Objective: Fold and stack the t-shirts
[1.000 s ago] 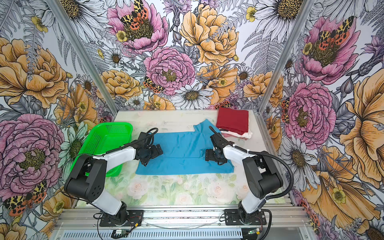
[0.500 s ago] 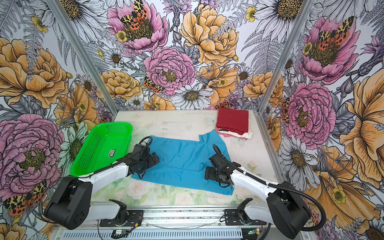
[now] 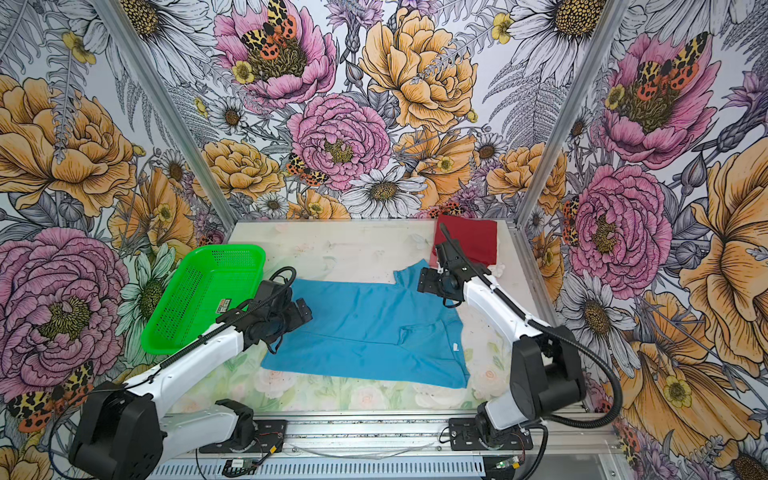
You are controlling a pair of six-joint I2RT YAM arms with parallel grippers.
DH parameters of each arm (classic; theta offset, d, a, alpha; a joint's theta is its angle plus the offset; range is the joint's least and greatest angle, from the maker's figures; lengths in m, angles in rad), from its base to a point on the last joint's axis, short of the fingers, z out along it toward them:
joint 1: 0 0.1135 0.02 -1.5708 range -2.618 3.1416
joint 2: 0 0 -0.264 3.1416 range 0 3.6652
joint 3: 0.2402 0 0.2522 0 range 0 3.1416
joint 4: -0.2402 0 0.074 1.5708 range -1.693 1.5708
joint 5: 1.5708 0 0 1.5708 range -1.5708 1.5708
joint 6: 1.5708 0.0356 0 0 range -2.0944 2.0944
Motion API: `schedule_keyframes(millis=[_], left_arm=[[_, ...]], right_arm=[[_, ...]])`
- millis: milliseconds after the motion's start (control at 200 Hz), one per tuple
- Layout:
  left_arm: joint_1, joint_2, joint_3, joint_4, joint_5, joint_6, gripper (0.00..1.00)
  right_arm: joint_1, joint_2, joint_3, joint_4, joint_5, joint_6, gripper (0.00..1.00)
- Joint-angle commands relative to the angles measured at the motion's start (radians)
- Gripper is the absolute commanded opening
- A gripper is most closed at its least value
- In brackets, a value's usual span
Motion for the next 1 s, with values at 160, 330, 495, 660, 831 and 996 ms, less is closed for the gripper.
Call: schedule_keyframes(millis=[160,330,495,660,831,996], left_arm=[[0.081,-0.025,0.055,-0.020,0.074,0.112,0.99],[0.125,-0.072,0.024,-0.020,0.094,0.120,0.99],[0.155,-0.084,0.009,-0.020,0.109,0.131,0.99],[0.163,-0.071,0.009,-0.017,0.105,0.136,0.99],[0.167,-0.052,0.013,-0.012,0.108,0.142,0.99],[0.176,-0.053,0.009,-0.012,0.109,0.146,0.99]], right_arm=[[-0.068,0.410,0.344,-0.015,-0.028,-0.162,0.36],[-0.088,0.558,0.497,-0.031,-0.005,-0.182,0.36],[-0.091,0.631,0.579,-0.048,-0.021,-0.202,0.37],[-0.089,0.675,0.630,-0.053,-0.052,-0.219,0.36],[-0.091,0.735,0.705,-0.082,-0.061,-0.228,0.36],[-0.090,0.781,0.761,-0.113,-0.069,-0.229,0.33]])
